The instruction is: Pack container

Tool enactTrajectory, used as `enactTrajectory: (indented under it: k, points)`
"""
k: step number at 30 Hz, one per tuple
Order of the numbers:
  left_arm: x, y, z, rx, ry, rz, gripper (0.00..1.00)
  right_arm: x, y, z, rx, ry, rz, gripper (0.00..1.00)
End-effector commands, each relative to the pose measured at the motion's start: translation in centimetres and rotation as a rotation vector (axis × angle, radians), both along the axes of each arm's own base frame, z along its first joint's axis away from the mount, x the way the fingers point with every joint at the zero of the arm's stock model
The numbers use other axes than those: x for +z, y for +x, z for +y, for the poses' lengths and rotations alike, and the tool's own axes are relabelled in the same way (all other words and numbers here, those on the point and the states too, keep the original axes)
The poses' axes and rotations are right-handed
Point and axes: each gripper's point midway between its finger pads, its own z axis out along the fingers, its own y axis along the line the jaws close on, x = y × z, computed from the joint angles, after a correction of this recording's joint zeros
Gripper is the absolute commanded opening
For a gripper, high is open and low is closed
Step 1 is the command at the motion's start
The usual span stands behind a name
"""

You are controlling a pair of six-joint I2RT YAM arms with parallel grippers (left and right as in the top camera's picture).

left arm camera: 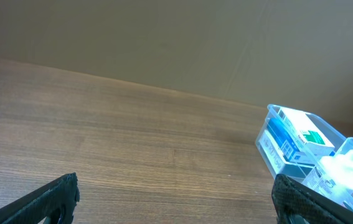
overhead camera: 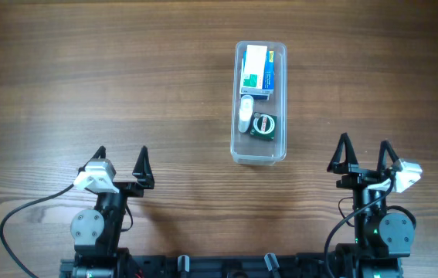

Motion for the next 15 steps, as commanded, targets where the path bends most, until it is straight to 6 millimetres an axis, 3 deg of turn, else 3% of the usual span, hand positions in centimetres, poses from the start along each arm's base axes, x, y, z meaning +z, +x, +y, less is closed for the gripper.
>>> enactTrajectory:
  k: [1, 10, 15]
  points:
    - [-0.1, 0.0, -0.1, -0.009, 0.011, -0.004, 1.00, 0.6, -0.1, 0.2, 0.012, -0.031, -0.031, 1.00]
    - [-0.1, 0.0, -0.1, -0.009, 0.011, -0.004, 1.00, -0.4, 0.5, 0.8, 0.047, -0.040, -0.100, 1.00]
    - [-0.1, 0.0, -0.1, -0.009, 0.011, -0.004, 1.00, -1.1, 0.6, 2.2, 0.114, -0.184, -0.073, 1.00]
